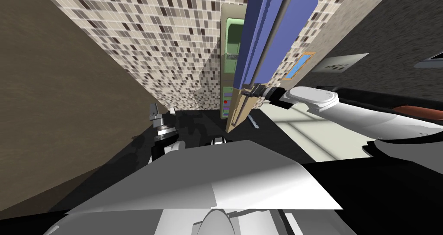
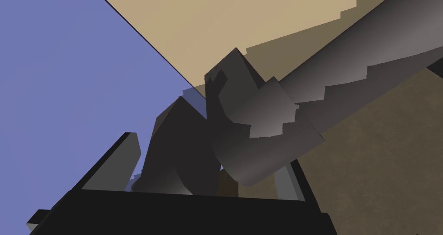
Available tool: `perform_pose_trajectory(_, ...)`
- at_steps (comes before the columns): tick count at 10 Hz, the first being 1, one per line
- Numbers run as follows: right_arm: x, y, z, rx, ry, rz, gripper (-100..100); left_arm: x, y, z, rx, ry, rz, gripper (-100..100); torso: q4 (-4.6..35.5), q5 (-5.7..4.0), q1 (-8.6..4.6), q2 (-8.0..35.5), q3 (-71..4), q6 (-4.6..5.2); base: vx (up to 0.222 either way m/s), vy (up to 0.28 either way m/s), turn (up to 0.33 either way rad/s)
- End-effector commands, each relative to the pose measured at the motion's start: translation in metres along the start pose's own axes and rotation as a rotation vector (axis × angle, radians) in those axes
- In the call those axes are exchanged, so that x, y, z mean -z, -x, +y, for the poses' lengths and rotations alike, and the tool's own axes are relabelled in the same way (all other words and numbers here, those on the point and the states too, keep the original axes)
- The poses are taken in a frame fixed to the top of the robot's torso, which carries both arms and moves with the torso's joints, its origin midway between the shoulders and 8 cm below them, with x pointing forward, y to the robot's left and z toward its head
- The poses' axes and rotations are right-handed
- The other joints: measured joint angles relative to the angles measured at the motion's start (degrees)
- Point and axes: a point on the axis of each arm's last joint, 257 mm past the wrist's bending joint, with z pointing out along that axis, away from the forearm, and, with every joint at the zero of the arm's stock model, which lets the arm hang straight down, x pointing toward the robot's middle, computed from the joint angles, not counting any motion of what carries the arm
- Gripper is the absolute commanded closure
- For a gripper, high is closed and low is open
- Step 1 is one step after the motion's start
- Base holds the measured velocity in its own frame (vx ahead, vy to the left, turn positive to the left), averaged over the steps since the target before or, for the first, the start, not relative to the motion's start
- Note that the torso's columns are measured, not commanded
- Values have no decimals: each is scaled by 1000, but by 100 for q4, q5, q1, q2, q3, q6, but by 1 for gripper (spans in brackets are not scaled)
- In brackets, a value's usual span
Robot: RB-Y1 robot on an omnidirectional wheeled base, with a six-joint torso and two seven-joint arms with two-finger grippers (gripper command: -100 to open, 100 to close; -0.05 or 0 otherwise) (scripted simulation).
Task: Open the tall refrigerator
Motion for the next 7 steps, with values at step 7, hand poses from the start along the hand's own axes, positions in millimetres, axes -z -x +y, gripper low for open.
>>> perform_pose_trajectory(7,1,42,29,45,93,-102,100,0,0,0,0,0,0,0,-20,37,102,-70,-48,-29,-130,-240,75)
